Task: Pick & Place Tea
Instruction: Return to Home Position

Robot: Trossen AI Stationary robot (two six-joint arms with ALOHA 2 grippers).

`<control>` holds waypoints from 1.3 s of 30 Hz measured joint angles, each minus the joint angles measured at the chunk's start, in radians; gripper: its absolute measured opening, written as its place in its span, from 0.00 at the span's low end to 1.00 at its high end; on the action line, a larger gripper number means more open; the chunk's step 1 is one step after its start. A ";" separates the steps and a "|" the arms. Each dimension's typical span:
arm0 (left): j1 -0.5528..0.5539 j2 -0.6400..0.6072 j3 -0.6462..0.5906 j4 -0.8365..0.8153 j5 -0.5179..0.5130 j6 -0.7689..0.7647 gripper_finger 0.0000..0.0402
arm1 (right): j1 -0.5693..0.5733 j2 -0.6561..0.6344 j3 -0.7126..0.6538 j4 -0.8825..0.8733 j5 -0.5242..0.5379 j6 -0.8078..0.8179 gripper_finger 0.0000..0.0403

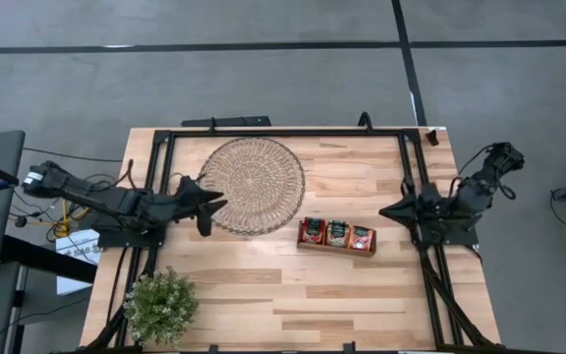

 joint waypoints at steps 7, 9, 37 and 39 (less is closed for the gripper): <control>0.049 -0.093 -0.101 0.105 0.103 0.033 0.33 | -0.076 -0.030 0.000 0.124 -0.257 -0.206 0.00; 0.052 -0.108 -0.114 0.123 0.122 0.038 0.33 | -0.115 -0.023 -0.024 0.153 -0.302 -0.201 0.00; 0.054 -0.676 -0.196 -0.177 0.160 0.078 0.33 | -0.380 -0.325 -0.465 0.461 -0.669 -0.012 0.00; 0.054 -0.677 -0.240 -0.140 0.146 0.074 0.33 | -0.386 -0.341 -0.494 0.475 -0.669 -0.002 0.00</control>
